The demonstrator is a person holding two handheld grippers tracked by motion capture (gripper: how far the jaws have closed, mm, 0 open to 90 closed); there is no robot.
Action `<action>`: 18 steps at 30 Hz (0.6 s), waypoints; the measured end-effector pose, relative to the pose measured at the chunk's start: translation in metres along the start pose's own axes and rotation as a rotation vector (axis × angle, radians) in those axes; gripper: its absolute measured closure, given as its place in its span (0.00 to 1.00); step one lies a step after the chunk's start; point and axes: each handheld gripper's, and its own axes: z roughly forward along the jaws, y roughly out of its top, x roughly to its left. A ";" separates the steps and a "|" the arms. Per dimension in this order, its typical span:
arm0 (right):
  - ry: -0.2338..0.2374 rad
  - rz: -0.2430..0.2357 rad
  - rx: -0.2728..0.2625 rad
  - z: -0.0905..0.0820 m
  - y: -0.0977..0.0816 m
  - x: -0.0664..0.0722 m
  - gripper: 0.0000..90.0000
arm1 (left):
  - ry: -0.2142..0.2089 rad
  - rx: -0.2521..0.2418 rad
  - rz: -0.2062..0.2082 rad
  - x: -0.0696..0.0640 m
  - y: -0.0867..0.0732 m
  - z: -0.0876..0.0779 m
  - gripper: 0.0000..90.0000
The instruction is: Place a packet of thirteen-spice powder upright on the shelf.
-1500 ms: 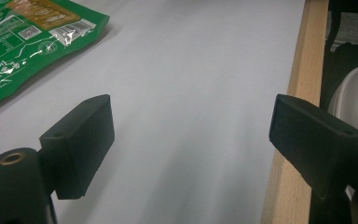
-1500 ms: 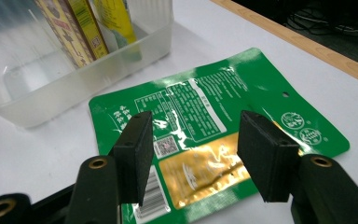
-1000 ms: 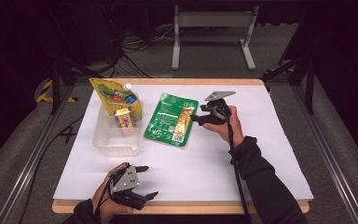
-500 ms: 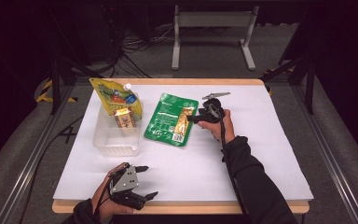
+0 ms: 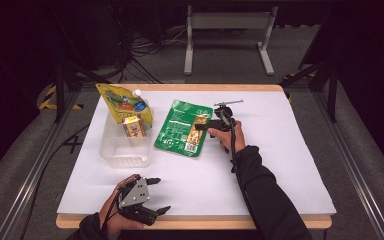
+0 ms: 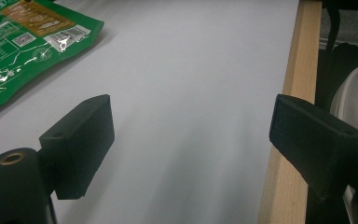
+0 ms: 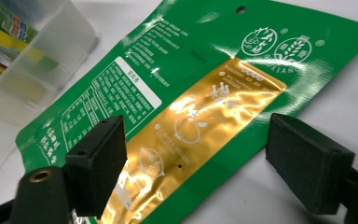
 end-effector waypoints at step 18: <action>0.035 0.198 0.009 -0.003 -0.004 0.009 0.17 | -0.005 -0.001 0.008 -0.002 0.003 0.003 0.16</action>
